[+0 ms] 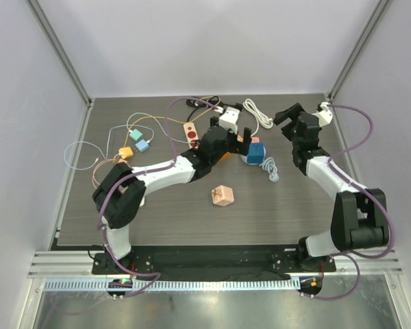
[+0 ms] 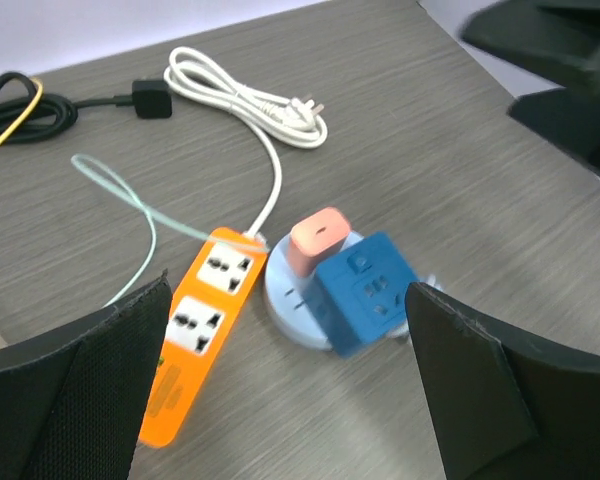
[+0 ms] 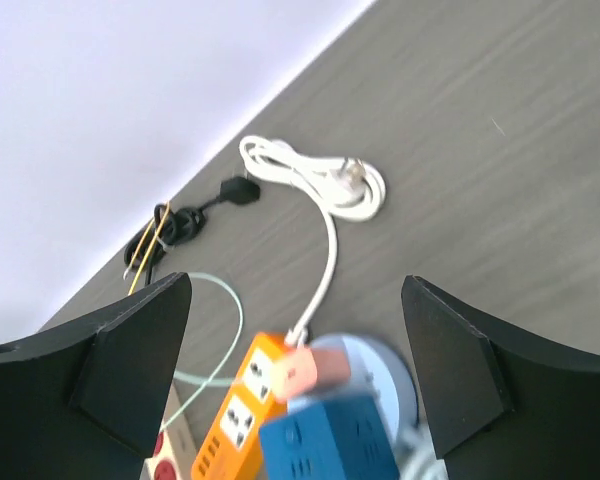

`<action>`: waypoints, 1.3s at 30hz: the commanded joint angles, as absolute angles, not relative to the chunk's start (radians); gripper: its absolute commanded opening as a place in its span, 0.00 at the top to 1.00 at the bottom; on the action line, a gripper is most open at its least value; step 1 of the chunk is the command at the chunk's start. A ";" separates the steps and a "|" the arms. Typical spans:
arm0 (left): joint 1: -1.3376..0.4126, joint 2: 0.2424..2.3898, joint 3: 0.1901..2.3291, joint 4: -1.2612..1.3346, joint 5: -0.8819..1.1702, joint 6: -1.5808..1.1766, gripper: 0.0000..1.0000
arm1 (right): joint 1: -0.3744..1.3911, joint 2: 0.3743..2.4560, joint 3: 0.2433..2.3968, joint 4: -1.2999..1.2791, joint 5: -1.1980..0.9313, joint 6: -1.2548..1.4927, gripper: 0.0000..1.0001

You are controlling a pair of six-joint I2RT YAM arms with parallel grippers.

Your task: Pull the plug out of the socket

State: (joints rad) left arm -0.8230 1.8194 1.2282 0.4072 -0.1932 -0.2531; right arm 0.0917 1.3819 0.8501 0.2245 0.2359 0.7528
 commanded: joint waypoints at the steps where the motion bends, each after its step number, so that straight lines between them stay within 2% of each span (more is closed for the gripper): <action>1: -0.896 1.906 1.369 0.287 -0.409 -0.221 0.00 | 0.080 1.479 0.882 0.360 0.226 0.678 0.09; 5: -0.971 2.049 1.615 0.118 -0.537 -0.206 0.00 | -0.017 1.476 0.781 0.419 0.184 0.730 0.09; 9: -1.017 2.153 1.739 0.003 -0.644 -0.230 0.00 | -0.092 1.434 0.704 0.479 0.146 0.740 0.10; 12: -1.031 2.172 1.775 -0.049 -0.644 -0.287 0.01 | -0.101 1.430 0.701 0.453 0.153 0.698 0.10; 18: -1.046 2.204 1.801 -0.087 -0.617 -0.339 0.08 | -0.124 1.466 0.673 0.474 0.074 0.683 0.10; 30: -1.048 2.347 1.976 -0.176 -0.617 -0.322 0.11 | -0.124 1.496 0.663 0.517 0.014 0.726 0.11; 36: -1.046 2.370 1.988 -0.176 -0.617 -0.296 0.18 | -0.124 1.520 0.675 0.511 -0.029 0.733 0.10; 39: -1.046 2.393 2.008 -0.176 -0.612 -0.281 0.26 | -0.124 1.540 0.684 0.511 -0.051 0.738 0.11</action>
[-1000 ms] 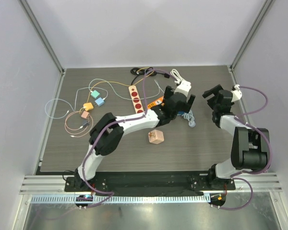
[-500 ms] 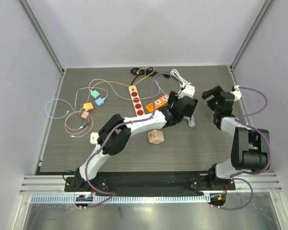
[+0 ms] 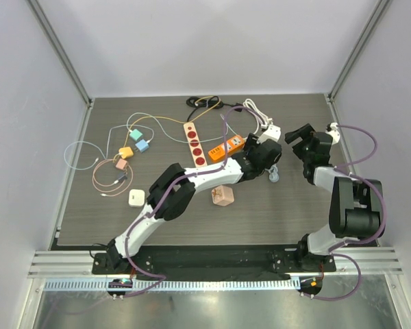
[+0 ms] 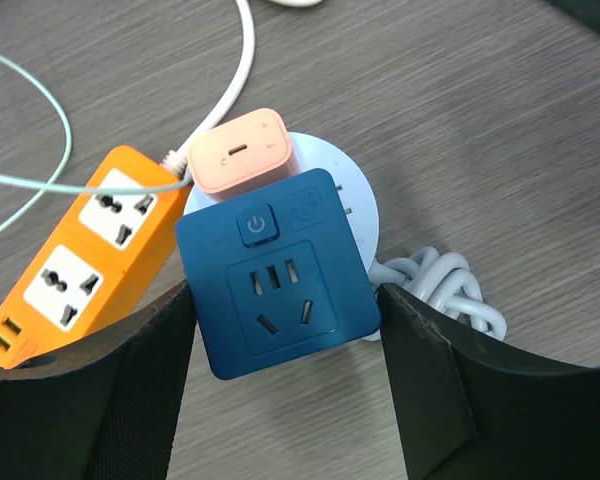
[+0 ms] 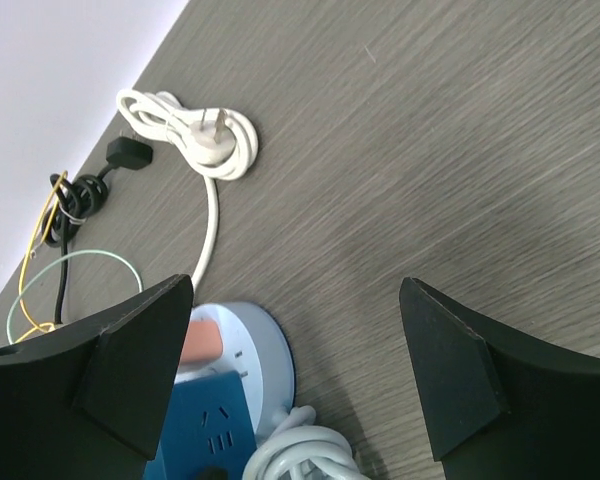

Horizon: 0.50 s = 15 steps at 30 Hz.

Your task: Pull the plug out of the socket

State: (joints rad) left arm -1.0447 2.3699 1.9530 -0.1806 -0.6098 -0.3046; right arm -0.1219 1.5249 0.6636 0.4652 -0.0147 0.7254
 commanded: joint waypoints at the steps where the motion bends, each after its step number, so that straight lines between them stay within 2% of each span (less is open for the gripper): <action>1: -1.045 2.398 2.016 -0.179 -0.614 -0.276 0.31 | -0.123 1.543 0.686 0.512 -0.057 0.739 0.10; 2: -1.045 2.399 2.022 -0.184 -0.611 -0.273 0.33 | -0.124 1.549 0.689 0.512 -0.060 0.739 0.10; 6: -1.039 2.395 2.031 -0.180 -0.560 -0.239 0.61 | -0.123 1.566 0.698 0.512 -0.084 0.736 0.10; 7: -1.031 2.388 2.028 -0.181 -0.539 -0.227 0.75 | -0.121 1.572 0.703 0.512 -0.095 0.735 0.10; 9: -1.022 2.352 2.002 -0.172 -0.506 -0.225 0.98 | -0.124 1.594 0.719 0.508 -0.142 0.726 0.09; 13: -0.973 2.237 1.823 -0.005 -0.353 -0.222 1.00 | -0.124 1.635 0.750 0.523 -0.256 0.727 0.08; 15: -0.954 2.183 1.729 0.055 -0.307 -0.218 1.00 | -0.124 1.654 0.764 0.537 -0.316 0.741 0.13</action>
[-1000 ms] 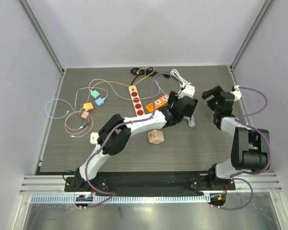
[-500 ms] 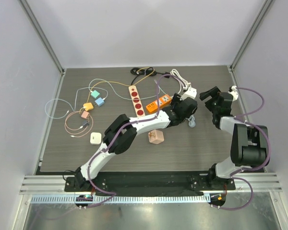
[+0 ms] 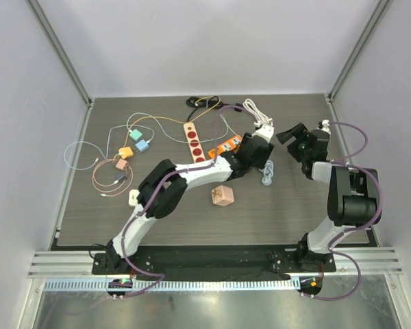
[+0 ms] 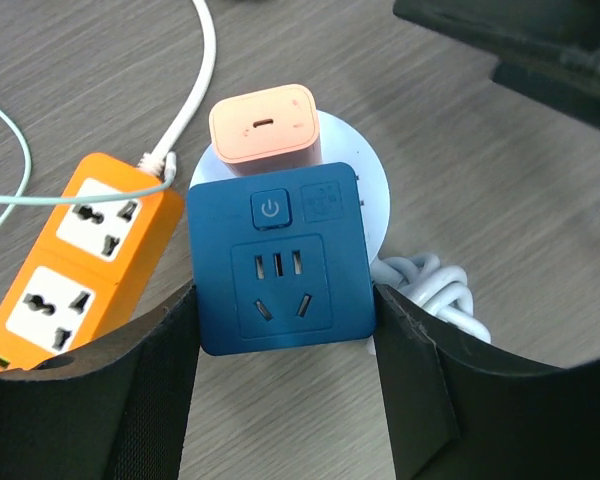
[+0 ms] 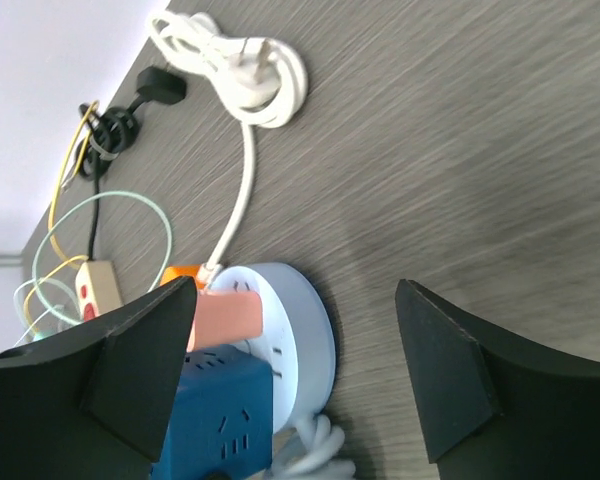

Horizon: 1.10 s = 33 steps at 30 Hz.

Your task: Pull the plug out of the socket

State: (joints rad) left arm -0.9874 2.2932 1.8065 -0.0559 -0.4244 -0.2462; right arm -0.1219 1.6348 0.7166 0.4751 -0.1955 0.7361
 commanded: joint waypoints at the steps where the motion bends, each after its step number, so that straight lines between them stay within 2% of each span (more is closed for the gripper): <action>1: -0.934 2.169 1.709 0.093 -0.252 -0.218 1.00 | -0.123 1.670 0.767 0.552 -0.333 0.744 0.15; 5: -0.881 2.117 1.622 0.176 -0.120 -0.221 1.00 | -0.123 1.697 0.762 0.609 -0.396 0.776 0.20; 6: -0.871 2.103 1.599 0.190 -0.097 -0.236 1.00 | -0.123 1.701 0.761 0.621 -0.405 0.790 0.26; 9: -0.835 2.088 1.559 0.250 -0.026 -0.255 1.00 | -0.123 1.712 0.759 0.658 -0.451 0.805 0.31; 21: -0.815 2.048 1.483 0.437 0.089 -0.238 1.00 | -0.048 1.713 0.745 0.675 -0.425 0.851 0.28; 28: -0.804 2.011 1.450 0.508 0.115 -0.206 1.00 | -0.029 1.692 0.779 0.503 -0.331 0.787 0.28; 33: -0.782 1.980 1.419 0.528 0.133 -0.198 1.00 | -0.017 1.686 0.793 0.471 -0.316 0.770 0.28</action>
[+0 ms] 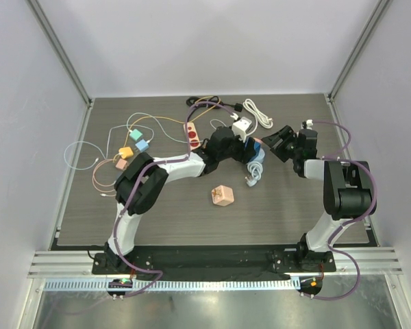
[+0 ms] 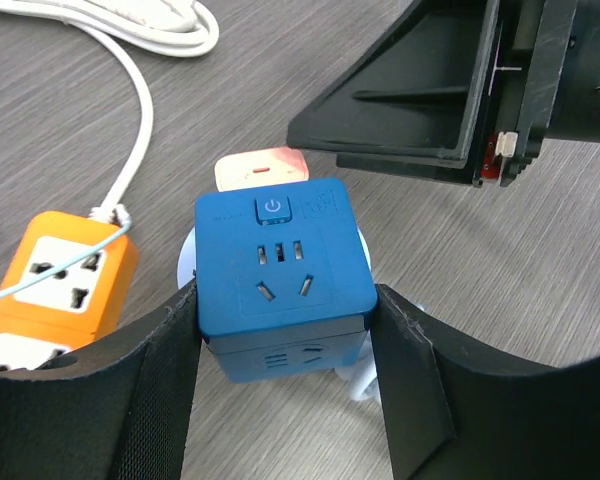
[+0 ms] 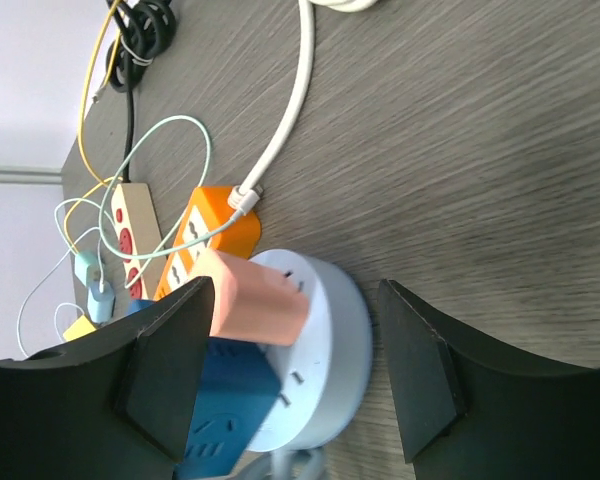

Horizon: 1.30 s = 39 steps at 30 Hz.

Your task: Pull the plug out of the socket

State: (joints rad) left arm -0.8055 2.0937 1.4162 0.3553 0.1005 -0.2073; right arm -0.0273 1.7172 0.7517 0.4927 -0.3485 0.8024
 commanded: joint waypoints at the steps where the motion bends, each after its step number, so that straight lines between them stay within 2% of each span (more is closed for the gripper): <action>1: -0.781 1.973 1.408 0.540 0.133 -0.198 1.00 | -0.015 1.687 0.793 0.472 -0.316 0.776 0.28; 18: -0.787 2.017 1.394 0.480 0.156 -0.253 1.00 | -0.002 1.574 0.767 0.430 -0.210 0.698 0.25; 19: -0.790 2.020 1.400 0.460 0.156 -0.256 0.96 | -0.003 1.572 0.765 0.433 -0.213 0.699 0.25; 20: -0.798 2.023 1.408 0.439 0.156 -0.255 0.76 | -0.006 1.574 0.765 0.434 -0.218 0.699 0.25; 23: -0.813 2.026 1.425 0.384 0.150 -0.229 0.48 | -0.008 1.575 0.762 0.443 -0.230 0.707 0.25; 26: -0.819 2.026 1.433 0.359 0.149 -0.204 0.33 | -0.012 1.572 0.761 0.445 -0.236 0.709 0.25; 34: -0.857 2.059 1.508 0.239 0.081 -0.078 0.18 | -0.040 1.588 0.752 0.468 -0.259 0.716 0.24; 39: -0.862 2.083 1.569 0.147 0.035 -0.071 0.14 | -0.052 1.592 0.746 0.474 -0.270 0.718 0.25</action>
State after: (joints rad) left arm -0.8585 2.0693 1.5063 0.2123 0.0830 -0.1097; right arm -0.0456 1.6054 0.7513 0.4248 -0.2520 0.7315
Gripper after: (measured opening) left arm 0.858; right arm 0.756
